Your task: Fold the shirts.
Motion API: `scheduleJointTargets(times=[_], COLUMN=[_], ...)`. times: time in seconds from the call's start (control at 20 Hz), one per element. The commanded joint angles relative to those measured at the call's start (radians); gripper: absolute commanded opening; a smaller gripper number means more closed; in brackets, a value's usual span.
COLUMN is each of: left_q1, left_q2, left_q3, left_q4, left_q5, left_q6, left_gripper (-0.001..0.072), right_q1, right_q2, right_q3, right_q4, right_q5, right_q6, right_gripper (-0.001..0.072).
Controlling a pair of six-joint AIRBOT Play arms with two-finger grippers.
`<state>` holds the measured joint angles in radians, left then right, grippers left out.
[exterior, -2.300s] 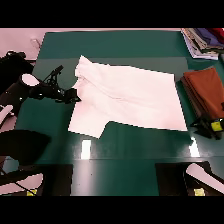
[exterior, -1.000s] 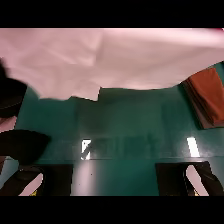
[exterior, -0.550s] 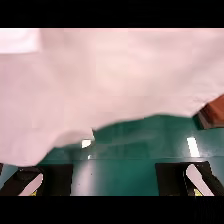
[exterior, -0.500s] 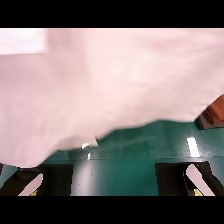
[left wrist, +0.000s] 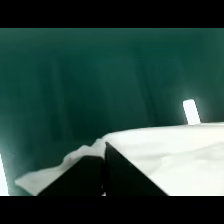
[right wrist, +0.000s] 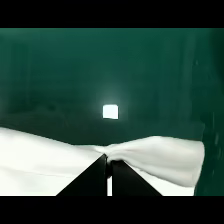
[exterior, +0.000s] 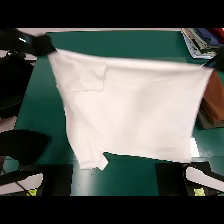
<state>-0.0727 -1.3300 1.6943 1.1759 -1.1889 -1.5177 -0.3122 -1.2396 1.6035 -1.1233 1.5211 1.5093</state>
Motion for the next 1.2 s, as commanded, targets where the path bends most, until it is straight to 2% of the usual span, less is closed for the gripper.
scheduleJointTargets(times=[0.0,0.25,0.35,0.45,0.55,0.65,0.85,1.05,1.1,1.15], left_q1=[0.000,0.001,0.006,0.028,0.053,0.059,0.053,0.053,0.053,0.053], left_q2=[-0.195,-0.304,-0.309,-0.309,-0.309,-0.309,-0.309,-0.309,-0.309,-0.309], left_q3=[-0.024,-0.024,-0.024,-0.016,-0.018,-0.041,-0.143,-0.263,-0.282,-0.288], left_q4=[-0.032,-0.032,-0.033,-0.035,-0.032,-0.032,-0.036,-0.033,-0.033,-0.033], left_q5=[-0.004,0.153,0.153,0.090,-0.029,-0.095,-0.074,-0.044,-0.039,-0.033], left_q6=[0.000,0.000,0.011,0.034,0.035,0.091,0.105,0.101,0.080,0.066], left_gripper=[0.0024,0.0022,0.0022,0.0023,0.0023,0.0024,0.0024,0.0025,0.0027,0.0145], right_q1=[0.108,0.111,0.111,0.111,0.111,0.117,0.118,0.118,0.117,0.117], right_q2=[-0.186,-0.414,-0.449,-0.445,-0.415,-0.372,-0.306,-0.264,-0.255,-0.246], right_q3=[-0.077,0.126,0.198,0.213,0.159,0.052,-0.170,-0.299,-0.314,-0.319], right_q4=[-0.082,-0.073,-0.074,-0.087,-0.117,-0.131,-0.125,-0.125,-0.123,-0.114], right_q5=[-0.064,-0.080,-0.073,-0.049,-0.035,-0.051,-0.135,-0.193,-0.198,-0.204], right_q6=[0.021,0.037,0.037,0.032,0.017,0.008,0.008,0.008,0.008,0.008], right_gripper=[0.0014,0.0014,0.0014,0.0014,0.0014,0.0014,0.0015,0.0018,0.0099,0.0300])
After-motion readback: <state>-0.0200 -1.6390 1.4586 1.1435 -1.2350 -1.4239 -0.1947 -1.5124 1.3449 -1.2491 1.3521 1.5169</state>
